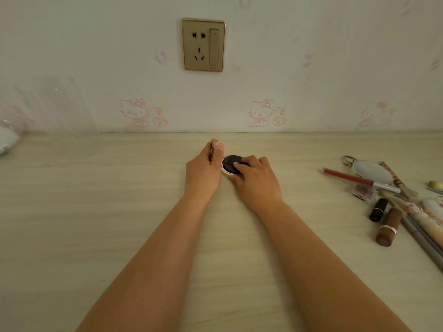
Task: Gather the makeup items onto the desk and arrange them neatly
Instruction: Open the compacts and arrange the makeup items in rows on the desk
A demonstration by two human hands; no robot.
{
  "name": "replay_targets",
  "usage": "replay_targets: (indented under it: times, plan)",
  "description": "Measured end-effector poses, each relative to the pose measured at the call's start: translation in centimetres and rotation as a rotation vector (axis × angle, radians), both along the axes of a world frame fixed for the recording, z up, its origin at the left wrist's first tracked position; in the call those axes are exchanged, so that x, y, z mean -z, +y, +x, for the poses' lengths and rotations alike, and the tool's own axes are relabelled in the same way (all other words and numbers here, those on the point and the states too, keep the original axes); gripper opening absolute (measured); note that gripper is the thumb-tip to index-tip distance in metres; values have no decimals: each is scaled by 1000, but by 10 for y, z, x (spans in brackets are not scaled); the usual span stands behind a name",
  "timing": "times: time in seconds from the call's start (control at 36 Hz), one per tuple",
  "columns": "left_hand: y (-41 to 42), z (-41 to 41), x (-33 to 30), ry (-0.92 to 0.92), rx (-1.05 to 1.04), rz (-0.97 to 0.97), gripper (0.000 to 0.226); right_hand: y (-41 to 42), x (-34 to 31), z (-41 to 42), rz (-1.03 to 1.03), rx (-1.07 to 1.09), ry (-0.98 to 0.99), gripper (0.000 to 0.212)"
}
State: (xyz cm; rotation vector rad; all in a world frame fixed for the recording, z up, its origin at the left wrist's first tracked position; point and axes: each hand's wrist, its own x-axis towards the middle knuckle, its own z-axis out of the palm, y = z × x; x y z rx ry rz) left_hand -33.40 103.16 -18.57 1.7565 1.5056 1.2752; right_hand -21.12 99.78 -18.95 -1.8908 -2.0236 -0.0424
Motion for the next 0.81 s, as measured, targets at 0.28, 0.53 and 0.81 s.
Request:
replay_targets:
  times: [0.28, 0.53, 0.81]
  plan:
    - [7, -7, 0, 49, -142, -11, 52, 20, 5, -6, -4, 30, 24, 39]
    - [33, -4, -1, 21, -132, 13, 44, 50, 7, -12, -2, 59, 65, 40]
    - [60, -3, 1, -7, -116, -17, 39, 82, 8, -17, 12, 85, 66, 41]
